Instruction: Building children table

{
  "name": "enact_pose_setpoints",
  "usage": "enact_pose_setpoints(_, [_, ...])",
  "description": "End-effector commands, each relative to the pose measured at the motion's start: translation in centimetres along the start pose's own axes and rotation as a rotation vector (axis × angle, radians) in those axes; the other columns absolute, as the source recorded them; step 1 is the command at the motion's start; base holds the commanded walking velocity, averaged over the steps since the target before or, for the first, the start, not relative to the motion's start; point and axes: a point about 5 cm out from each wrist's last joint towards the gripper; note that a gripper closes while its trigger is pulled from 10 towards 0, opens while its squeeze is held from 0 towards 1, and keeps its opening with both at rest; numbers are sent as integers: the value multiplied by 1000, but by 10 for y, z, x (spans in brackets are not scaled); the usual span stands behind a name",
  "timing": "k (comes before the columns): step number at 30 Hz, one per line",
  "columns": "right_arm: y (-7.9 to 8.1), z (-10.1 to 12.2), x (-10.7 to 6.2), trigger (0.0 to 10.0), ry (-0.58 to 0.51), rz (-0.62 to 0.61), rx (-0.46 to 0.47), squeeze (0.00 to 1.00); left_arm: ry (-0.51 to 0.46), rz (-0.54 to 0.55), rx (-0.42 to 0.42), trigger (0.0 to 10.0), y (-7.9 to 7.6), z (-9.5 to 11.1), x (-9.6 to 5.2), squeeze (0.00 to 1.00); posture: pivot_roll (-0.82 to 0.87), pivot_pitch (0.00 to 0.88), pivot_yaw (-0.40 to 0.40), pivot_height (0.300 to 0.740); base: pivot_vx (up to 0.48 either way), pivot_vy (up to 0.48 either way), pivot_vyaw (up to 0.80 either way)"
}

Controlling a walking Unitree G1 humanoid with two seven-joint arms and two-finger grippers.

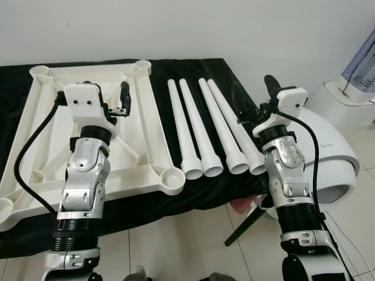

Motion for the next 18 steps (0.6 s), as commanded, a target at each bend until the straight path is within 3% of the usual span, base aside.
enact_pose_setpoints(1, [0, 0, 3, 10000, 11, 6, 3, 0, 3, -38, 18, 10000, -5, 2, 0, 0, 35, 49, -24, 740, 0, 0, 0])
enact_pose_setpoints(5, [0, -7, 10, 10000, 107, 2, 25, 0, 21, -221, 31, 10000, -24, 9, -4, 0, 32, 68, -20, 740, 0, 0, 0])
enact_pose_setpoints(9, [-3, -14, 10, 10000, 167, -30, 37, 0, 25, -286, 15, 10000, -32, 12, -7, 0, 34, 78, -20, 740, 0, 0, 0])
enact_pose_setpoints(18, [-15, -28, 15, 10000, 303, -90, 6, 0, 131, -508, -29, 10000, -61, 8, -21, 0, 30, 118, -17, 740, 0, 0, 0])
Point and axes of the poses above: a point about 5 cm out from each wrist's last joint towards the gripper, its own x axis pointing out of the wrist towards the gripper, its own z axis along the axis of the wrist's last joint, y = z × x, and after that the axes turned 2 degrees about -x, right-handed
